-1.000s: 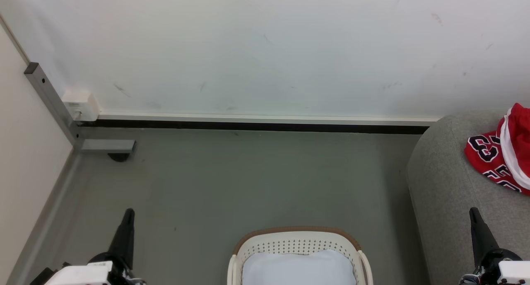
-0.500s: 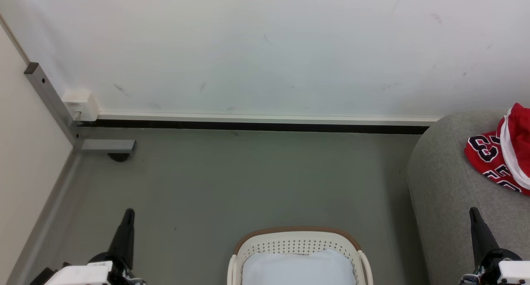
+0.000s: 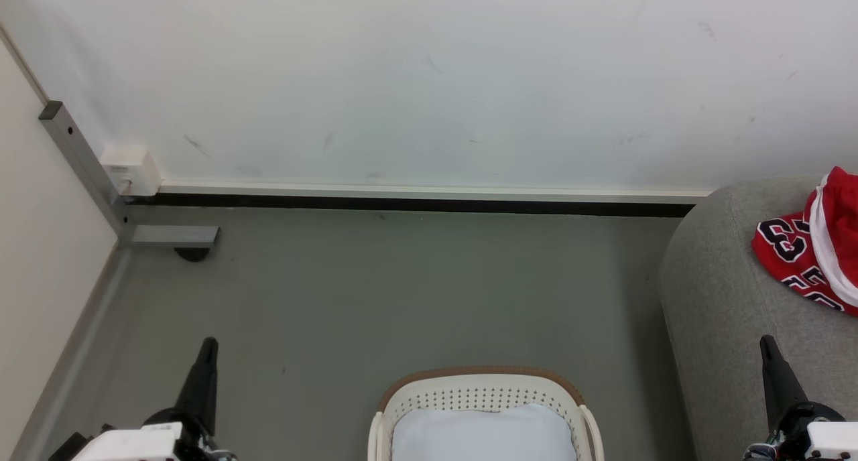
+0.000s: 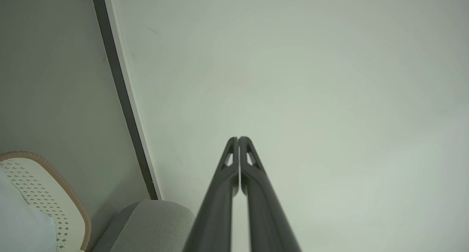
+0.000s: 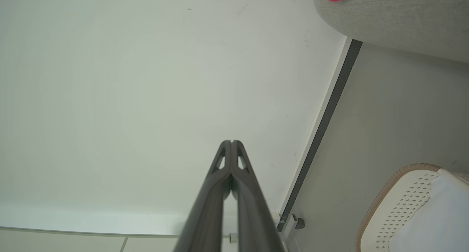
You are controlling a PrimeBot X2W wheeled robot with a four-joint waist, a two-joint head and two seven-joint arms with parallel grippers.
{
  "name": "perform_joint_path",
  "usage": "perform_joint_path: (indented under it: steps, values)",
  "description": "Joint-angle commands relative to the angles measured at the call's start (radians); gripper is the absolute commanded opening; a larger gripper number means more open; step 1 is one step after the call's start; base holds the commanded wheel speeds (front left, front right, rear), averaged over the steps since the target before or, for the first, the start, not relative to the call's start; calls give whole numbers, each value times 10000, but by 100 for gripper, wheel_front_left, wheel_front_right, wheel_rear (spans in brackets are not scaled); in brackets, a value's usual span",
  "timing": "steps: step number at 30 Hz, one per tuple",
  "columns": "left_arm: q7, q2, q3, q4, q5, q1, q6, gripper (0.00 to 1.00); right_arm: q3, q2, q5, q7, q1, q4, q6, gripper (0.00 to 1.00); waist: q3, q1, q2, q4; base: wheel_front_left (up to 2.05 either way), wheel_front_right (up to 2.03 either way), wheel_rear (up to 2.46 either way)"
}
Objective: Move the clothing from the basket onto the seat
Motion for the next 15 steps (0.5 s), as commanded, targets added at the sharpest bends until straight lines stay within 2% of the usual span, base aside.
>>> perform_joint_path:
  steps: [1,15]
  values:
    - [38,22,14,-29,-129,-90,-43,0,-37,-78,15,34,-126,-47,-21,0,0,0,0,0,0,0,0]
    - [38,22,13,-30,-130,-89,-43,0,-37,-77,15,33,-126,-47,-21,0,0,0,0,0,0,0,0]
